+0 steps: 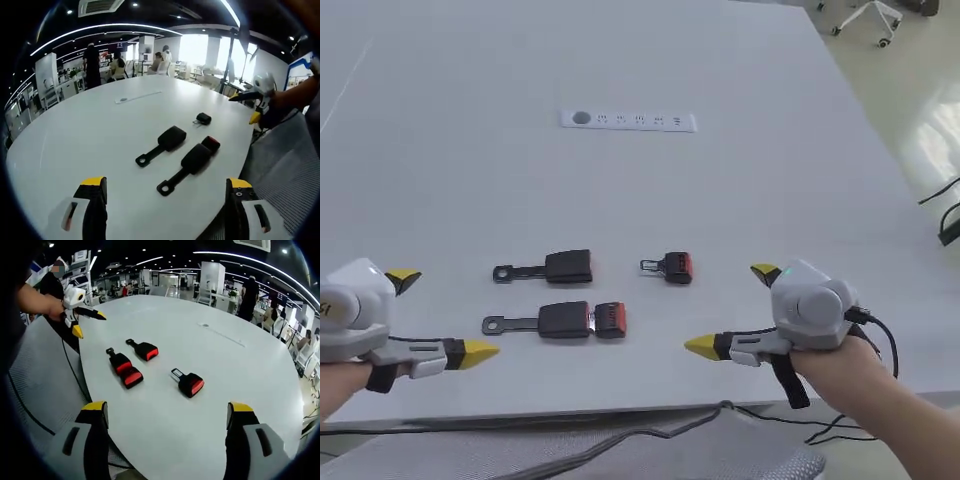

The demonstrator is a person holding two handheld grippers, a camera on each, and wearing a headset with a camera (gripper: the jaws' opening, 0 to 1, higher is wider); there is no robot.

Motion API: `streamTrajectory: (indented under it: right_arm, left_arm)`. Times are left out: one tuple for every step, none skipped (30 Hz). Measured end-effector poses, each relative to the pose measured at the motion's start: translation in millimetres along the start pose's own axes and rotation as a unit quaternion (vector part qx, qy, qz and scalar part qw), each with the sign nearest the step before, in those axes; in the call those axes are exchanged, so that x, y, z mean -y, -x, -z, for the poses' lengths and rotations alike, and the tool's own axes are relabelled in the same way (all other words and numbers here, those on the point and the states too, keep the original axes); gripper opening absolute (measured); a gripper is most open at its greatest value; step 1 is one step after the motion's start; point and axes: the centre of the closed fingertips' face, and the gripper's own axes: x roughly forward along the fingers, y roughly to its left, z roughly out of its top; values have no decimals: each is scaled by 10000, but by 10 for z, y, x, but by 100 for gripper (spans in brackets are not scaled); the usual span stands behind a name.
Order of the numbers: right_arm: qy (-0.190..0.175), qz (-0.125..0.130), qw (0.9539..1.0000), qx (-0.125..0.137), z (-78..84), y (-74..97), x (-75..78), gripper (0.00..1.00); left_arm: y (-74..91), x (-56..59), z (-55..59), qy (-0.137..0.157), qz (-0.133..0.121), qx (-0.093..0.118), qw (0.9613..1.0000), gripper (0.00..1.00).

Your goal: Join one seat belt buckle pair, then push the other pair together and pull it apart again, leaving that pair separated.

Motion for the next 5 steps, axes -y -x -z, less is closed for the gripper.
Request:
streamTrajectory:
  right_arm:
    - [29, -15, 10000, -13, 3, -10, -9, 99]
    - [58, -23, 10000, -25, 8, -18, -9, 99]
    - [55, -32, 10000, -34, 11, -21, -11, 99]
    - [51, -37, 10000, -33, 11, -22, -11, 98]
    - [52, -51, 10000, -38, 10, -26, -17, 98]
  left_arm:
    - [2, 8, 3, 1, 14, -7, 10000, 100]
    - [4, 10, 3, -23, 12, -13, 10000, 100]
    - [6, 5, 2, -28, 4, -16, 10000, 100]
    - [7, 4, 1, -24, 1, -16, 10000, 100]
    - [8, -5, -9, 12, -18, -7, 10000, 100]
